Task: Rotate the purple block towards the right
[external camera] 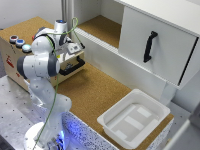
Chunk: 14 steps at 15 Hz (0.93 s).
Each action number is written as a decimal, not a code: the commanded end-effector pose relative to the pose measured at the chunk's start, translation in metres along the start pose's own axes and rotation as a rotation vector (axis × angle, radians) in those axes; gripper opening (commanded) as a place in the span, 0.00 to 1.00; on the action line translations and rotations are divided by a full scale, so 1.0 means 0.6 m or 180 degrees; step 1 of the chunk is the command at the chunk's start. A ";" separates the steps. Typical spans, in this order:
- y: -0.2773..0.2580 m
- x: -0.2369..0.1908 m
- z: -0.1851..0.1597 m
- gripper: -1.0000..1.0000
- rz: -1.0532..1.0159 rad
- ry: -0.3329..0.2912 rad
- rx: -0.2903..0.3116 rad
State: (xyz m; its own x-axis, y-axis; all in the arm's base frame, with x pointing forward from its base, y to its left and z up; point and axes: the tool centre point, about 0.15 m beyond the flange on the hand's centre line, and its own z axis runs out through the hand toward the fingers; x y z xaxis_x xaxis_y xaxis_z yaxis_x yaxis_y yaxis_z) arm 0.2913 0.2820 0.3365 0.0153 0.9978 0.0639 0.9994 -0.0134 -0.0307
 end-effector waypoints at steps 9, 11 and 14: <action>0.020 0.093 0.061 0.00 -0.0030 0.0102 -0.0467; 0.021 0.095 0.052 0.00 -0.0044 0.0021 -0.0557; 0.028 0.092 0.036 0.00 -0.0028 -0.0100 -0.0606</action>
State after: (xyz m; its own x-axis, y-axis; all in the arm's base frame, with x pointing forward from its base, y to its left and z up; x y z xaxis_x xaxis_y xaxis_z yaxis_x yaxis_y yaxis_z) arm 0.2933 0.3208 0.3264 -0.0205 0.9914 0.1294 0.9962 0.0092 0.0869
